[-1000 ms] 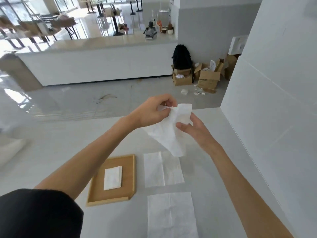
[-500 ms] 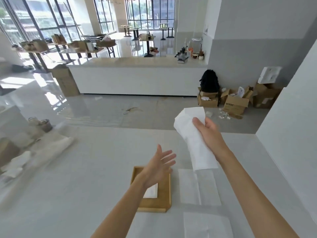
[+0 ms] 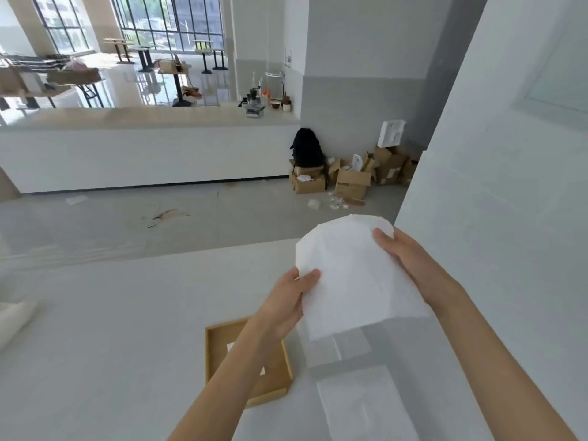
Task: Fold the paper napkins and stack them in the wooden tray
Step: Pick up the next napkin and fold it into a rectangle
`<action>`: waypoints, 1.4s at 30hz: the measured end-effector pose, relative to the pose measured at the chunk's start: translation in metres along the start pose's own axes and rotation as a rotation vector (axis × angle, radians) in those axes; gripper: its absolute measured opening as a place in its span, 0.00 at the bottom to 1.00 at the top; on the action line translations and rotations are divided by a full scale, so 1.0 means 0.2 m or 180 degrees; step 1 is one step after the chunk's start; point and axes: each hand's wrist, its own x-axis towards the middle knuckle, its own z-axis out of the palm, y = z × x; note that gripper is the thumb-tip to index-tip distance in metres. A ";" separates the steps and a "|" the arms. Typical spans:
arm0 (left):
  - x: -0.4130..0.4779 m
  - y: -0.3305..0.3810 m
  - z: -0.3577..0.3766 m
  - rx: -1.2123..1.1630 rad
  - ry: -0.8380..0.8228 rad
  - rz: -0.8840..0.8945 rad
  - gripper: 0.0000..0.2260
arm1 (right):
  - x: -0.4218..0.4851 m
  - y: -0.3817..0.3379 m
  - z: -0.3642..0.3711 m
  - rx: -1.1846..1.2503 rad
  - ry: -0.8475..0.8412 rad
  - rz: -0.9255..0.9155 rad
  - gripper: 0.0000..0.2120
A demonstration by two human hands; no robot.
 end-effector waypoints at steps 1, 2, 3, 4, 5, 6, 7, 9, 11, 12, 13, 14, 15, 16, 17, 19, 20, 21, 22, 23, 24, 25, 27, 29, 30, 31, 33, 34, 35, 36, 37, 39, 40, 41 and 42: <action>0.00 0.01 -0.02 0.0112 0.0082 0.0050 0.14 | -0.01 0.03 -0.02 0.0083 -0.0165 0.0034 0.16; -0.01 0.03 -0.04 0.0227 0.0168 0.0100 0.13 | -0.02 0.06 -0.04 0.0082 -0.0303 0.0032 0.18; -0.02 0.05 -0.06 0.0337 0.0248 0.0143 0.12 | -0.02 0.08 -0.04 0.0014 -0.0339 0.0000 0.20; -0.03 0.07 -0.08 0.0448 0.0323 0.0181 0.12 | -0.01 0.10 -0.03 -0.0055 -0.0270 -0.0038 0.20; -0.04 0.09 -0.10 0.0559 0.0374 0.0223 0.12 | 0.00 0.11 -0.01 -0.0085 -0.0138 -0.0090 0.20; -0.05 0.11 -0.12 0.0659 0.0400 0.0267 0.12 | 0.01 0.11 0.01 -0.0079 -0.0005 -0.0138 0.19; -0.05 0.14 -0.14 0.0734 0.0422 0.0300 0.12 | 0.03 0.11 0.03 -0.0051 0.0080 -0.0169 0.18; -0.06 0.18 -0.18 0.0833 0.0496 0.0353 0.11 | 0.07 0.10 0.07 0.0031 0.0058 -0.0185 0.17; -0.07 0.24 -0.21 0.0930 0.0599 0.0425 0.12 | 0.11 0.09 0.11 -0.0030 -0.0100 -0.0119 0.16; -0.08 0.26 -0.22 0.0983 0.0629 0.0465 0.12 | 0.12 0.08 0.12 -0.0092 -0.0174 -0.0065 0.16; -0.09 0.30 -0.24 0.1041 0.0636 0.0510 0.12 | 0.14 0.07 0.13 -0.0152 -0.0225 -0.0022 0.15; -0.09 0.33 -0.25 0.1100 0.0621 0.0552 0.12 | 0.16 0.06 0.14 -0.0167 -0.0245 0.0001 0.14; -0.10 0.37 -0.25 0.1139 0.0602 0.0602 0.11 | 0.18 0.03 0.14 -0.0165 -0.0250 -0.0021 0.13; -0.11 0.41 -0.24 0.1149 0.0578 0.0666 0.11 | 0.19 -0.02 0.15 -0.0132 -0.0269 -0.0092 0.12; -0.12 0.46 -0.23 0.1137 0.0538 0.0755 0.11 | 0.21 -0.07 0.15 -0.0086 -0.0268 -0.0213 0.10; -0.13 0.57 -0.20 0.1113 0.0462 0.1022 0.11 | 0.24 -0.21 0.15 0.0023 -0.0267 -0.0605 0.09; -0.13 0.62 -0.17 0.1107 0.0458 0.1185 0.11 | 0.26 -0.28 0.14 0.0027 -0.0314 -0.0876 0.09; -0.13 0.68 -0.14 0.1101 0.0480 0.1363 0.10 | 0.28 -0.35 0.13 -0.0017 -0.0343 -0.1154 0.10; -0.13 0.74 -0.11 0.1094 0.0508 0.1528 0.11 | 0.29 -0.41 0.12 -0.0092 -0.0341 -0.1411 0.11; -0.14 0.79 -0.06 0.1095 0.0550 0.1665 0.12 | 0.30 -0.46 0.11 -0.0201 -0.0306 -0.1636 0.12; -0.15 0.83 -0.02 0.1130 0.0587 0.1791 0.14 | 0.30 -0.50 0.10 -0.0295 -0.0306 -0.1832 0.15; -0.16 0.86 0.03 0.1193 0.0633 0.1917 0.17 | 0.31 -0.53 0.08 -0.0344 -0.0342 -0.1984 0.19; -0.16 0.91 0.08 0.1273 0.0770 0.2114 0.23 | 0.32 -0.57 0.04 -0.0306 -0.0505 -0.2204 0.27; -0.14 0.94 0.13 0.1321 0.0876 0.2253 0.24 | 0.33 -0.58 0.00 -0.0304 -0.0524 -0.2441 0.32; -0.13 0.95 0.15 0.1319 0.0896 0.2313 0.24 | 0.34 -0.58 -0.02 -0.0294 -0.0503 -0.2559 0.33; -0.12 0.96 0.18 0.1301 0.0903 0.2361 0.24 | 0.34 -0.59 -0.04 -0.0272 -0.0470 -0.2652 0.34; -0.10 0.97 0.21 0.1277 0.0897 0.2406 0.24 | 0.35 -0.61 -0.07 -0.0275 -0.0350 -0.2734 0.31; -0.09 0.98 0.24 0.1275 0.0886 0.2425 0.24 | 0.35 -0.63 -0.08 -0.0286 -0.0287 -0.2737 0.29; -0.07 0.98 0.25 0.1274 0.0884 0.2440 0.24 | 0.35 -0.64 -0.09 -0.0290 -0.0242 -0.2730 0.26; -0.05 0.99 0.26 0.1280 0.0897 0.2454 0.23 | 0.35 -0.65 -0.10 -0.0299 -0.0201 -0.2727 0.24; -0.04 0.99 0.27 0.1293 0.0916 0.2472 0.23 | 0.36 -0.66 -0.11 -0.0328 -0.0153 -0.2722 0.22; 0.00 0.98 0.28 0.1261 0.0918 0.2522 0.21 | 0.37 -0.65 -0.14 -0.0392 -0.0047 -0.2710 0.19; 0.01 0.97 0.28 0.1191 0.0895 0.2559 0.19 | 0.38 -0.65 -0.16 -0.0385 -0.0005 -0.2686 0.18; 0.03 0.97 0.28 0.1113 0.0883 0.2597 0.18 | 0.39 -0.65 -0.17 -0.0358 0.0008 -0.2644 0.17; 0.04 0.96 0.28 0.1038 0.0882 0.2636 0.16 | 0.39 -0.64 -0.20 -0.0328 -0.0004 -0.2583 0.16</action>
